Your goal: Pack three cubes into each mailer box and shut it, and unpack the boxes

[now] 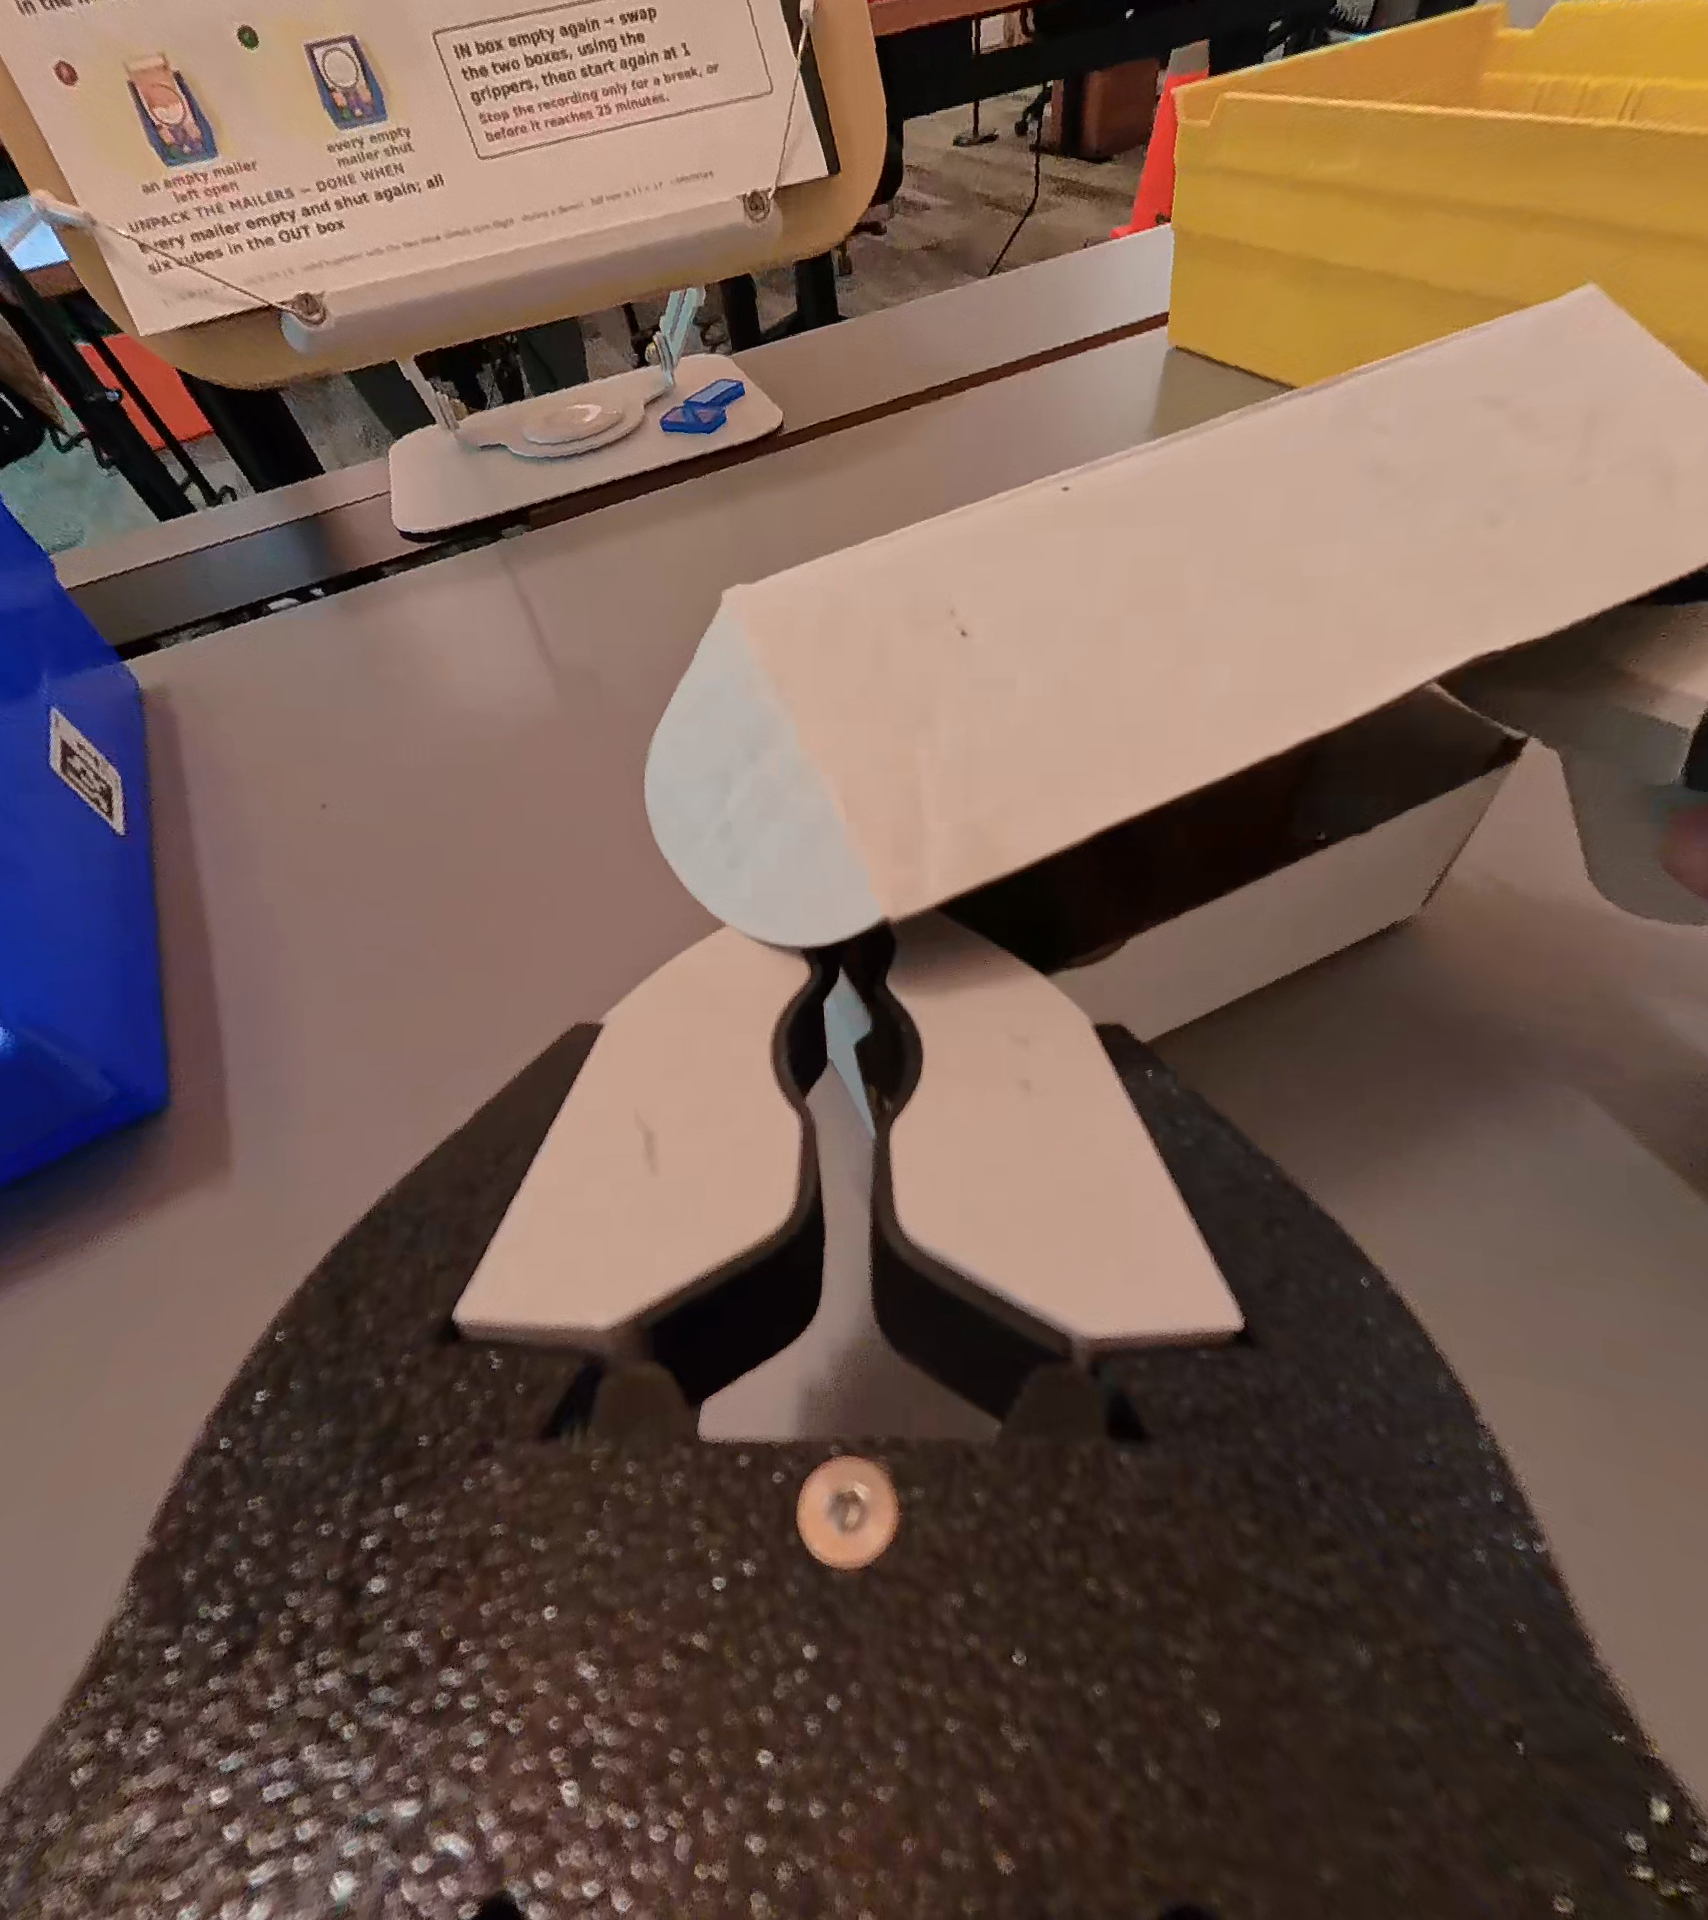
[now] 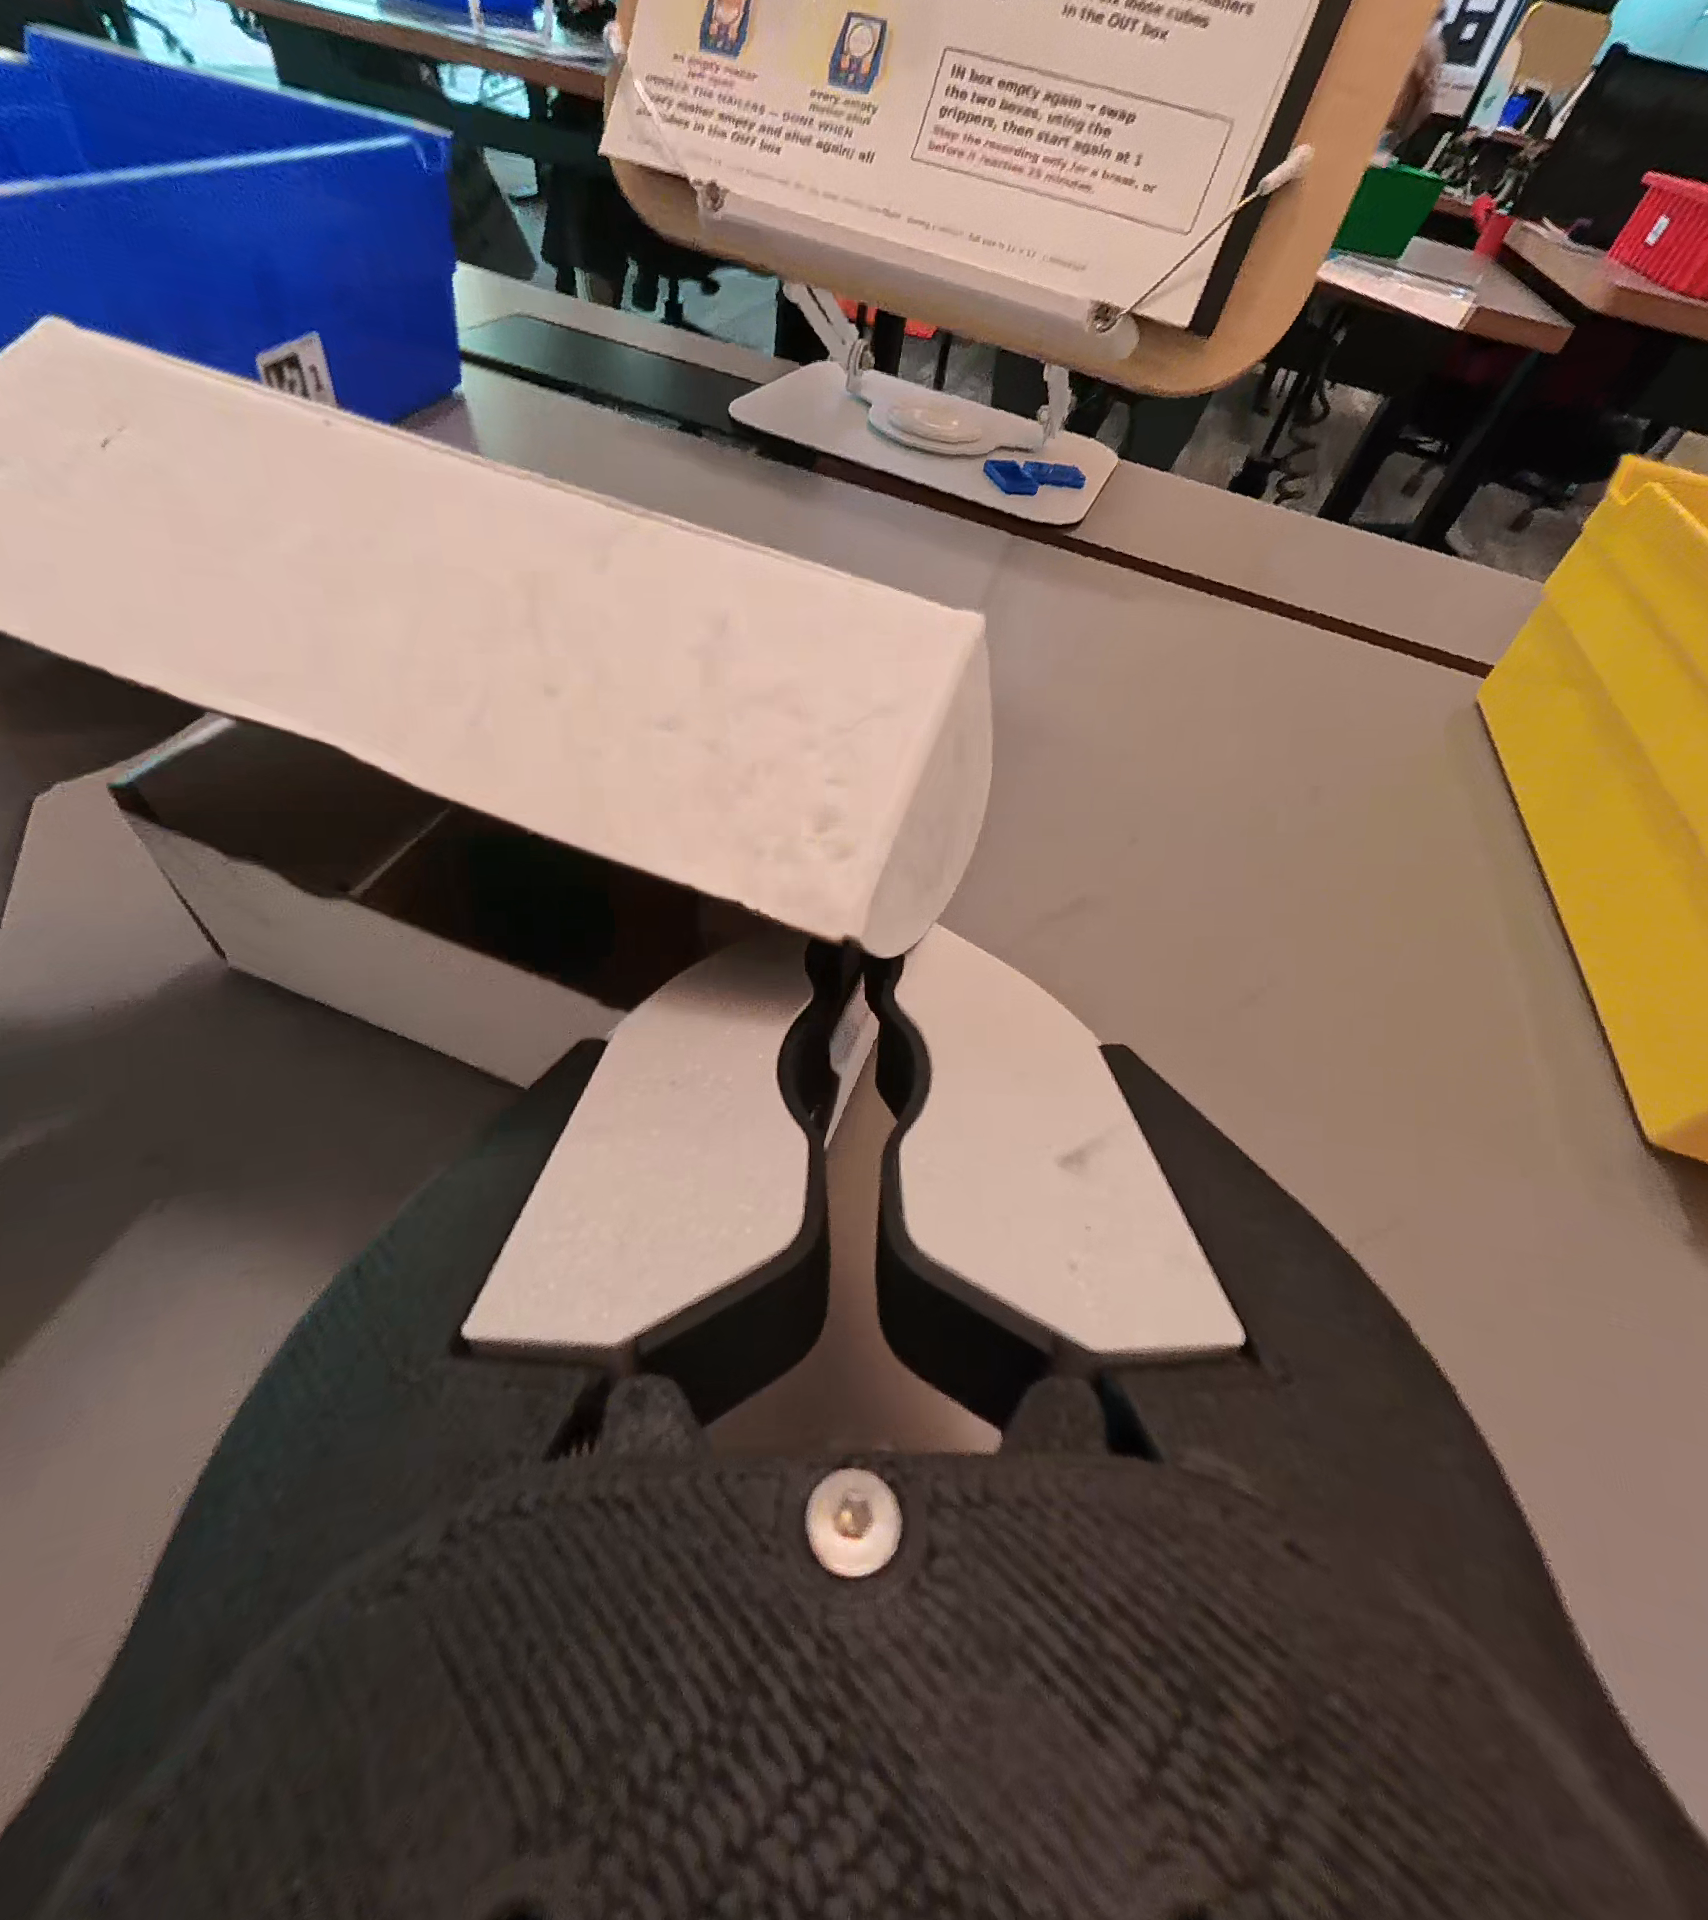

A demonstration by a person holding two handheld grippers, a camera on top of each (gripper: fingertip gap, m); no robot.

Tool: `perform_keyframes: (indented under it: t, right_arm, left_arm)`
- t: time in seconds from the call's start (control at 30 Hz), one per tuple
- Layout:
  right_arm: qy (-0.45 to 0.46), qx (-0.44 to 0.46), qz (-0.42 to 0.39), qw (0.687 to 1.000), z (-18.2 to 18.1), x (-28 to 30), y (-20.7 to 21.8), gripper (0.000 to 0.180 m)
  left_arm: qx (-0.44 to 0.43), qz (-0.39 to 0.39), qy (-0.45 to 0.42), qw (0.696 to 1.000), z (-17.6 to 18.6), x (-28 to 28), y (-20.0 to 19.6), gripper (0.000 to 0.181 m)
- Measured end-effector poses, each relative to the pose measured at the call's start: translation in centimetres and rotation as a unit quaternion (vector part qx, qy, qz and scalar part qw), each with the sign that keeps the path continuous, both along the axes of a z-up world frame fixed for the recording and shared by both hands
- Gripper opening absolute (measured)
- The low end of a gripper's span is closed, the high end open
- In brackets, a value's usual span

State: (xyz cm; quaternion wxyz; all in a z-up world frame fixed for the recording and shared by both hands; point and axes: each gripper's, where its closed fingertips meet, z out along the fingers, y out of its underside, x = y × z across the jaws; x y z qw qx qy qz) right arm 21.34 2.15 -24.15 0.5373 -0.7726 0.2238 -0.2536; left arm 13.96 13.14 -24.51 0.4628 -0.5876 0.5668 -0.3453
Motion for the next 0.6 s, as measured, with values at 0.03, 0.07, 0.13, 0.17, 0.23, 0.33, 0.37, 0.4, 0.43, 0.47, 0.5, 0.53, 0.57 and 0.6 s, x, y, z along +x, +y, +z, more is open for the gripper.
perform_keyframes:
  t: [0.03, 0.07, 0.13, 0.17, 0.23, 0.33, 0.37, 0.4, 0.43, 0.47, 0.5, 0.53, 0.57, 0.6]
  right_arm:
    - [0.001, -0.005, 0.005, 1.000, -0.3, -0.1, 0.0, 0.002]
    - [0.002, -0.011, 0.009, 1.000, -0.5, -0.2, -0.1, 0.002]
    - [-0.004, -0.024, 0.024, 0.999, -0.7, -0.5, -0.2, 0.003]
    - [-0.004, -0.029, 0.035, 0.999, -0.8, -0.9, -0.2, 0.006]
    - [-0.010, -0.050, 0.049, 0.997, -0.9, -1.6, -0.5, 0.020]
    - [-0.057, -0.108, 0.060, 0.991, -0.7, -2.2, -1.8, 0.032]
    - [-0.073, -0.123, 0.070, 0.987, -0.4, -2.6, -2.2, 0.033]
    - [-0.088, -0.129, 0.080, 0.985, 0.1, -2.9, -2.5, 0.033]
    - [-0.102, -0.123, 0.094, 0.983, 1.0, -3.4, -2.6, 0.032]
    - [-0.115, -0.109, 0.111, 0.981, 2.2, -3.9, -2.5, 0.025]
    - [-0.125, -0.088, 0.122, 0.981, 3.6, -4.3, -2.4, 0.019]
    - [-0.135, -0.068, 0.126, 0.980, 5.1, -4.4, -2.2, 0.013]
    - [-0.146, -0.057, 0.129, 0.979, 6.5, -4.3, -2.0, 0.011]
    - [-0.157, -0.056, 0.128, 0.978, 7.6, -3.8, -1.7, 0.009]
  left_arm:
    - [0.000, -0.001, 0.004, 1.000, -0.3, -0.1, -0.1, 0.001]
    - [0.000, -0.005, 0.013, 1.000, -0.7, -0.2, -0.2, 0.000]
    - [0.004, -0.020, 0.030, 0.999, -1.3, -0.2, -0.8, 0.000]
    - [0.010, -0.021, 0.024, 0.999, -1.1, -0.2, -0.9, 0.000]
    - [0.016, -0.034, 0.027, 0.999, -1.0, -0.3, -1.2, 0.000]
    - [0.018, -0.068, 0.064, 0.996, -1.6, -0.6, -1.6, 0.001]
    - [0.015, -0.082, 0.069, 0.994, -1.4, -0.7, -1.7, 0.002]
    - [0.011, -0.103, 0.073, 0.992, -1.2, -0.8, -1.9, 0.003]
    - [0.007, -0.128, 0.082, 0.988, -1.1, -1.0, -2.2, 0.003]
    - [0.004, -0.149, 0.095, 0.984, -1.1, -1.3, -2.3, 0.003]
    - [0.003, -0.169, 0.111, 0.979, -1.1, -1.7, -2.4, 0.003]
    - [0.002, -0.187, 0.125, 0.974, -1.2, -2.1, -2.4, 0.003]
    - [-0.001, -0.198, 0.133, 0.971, -1.2, -2.4, -2.3, 0.003]
    - [-0.007, -0.208, 0.136, 0.969, -1.0, -2.6, -2.3, 0.003]
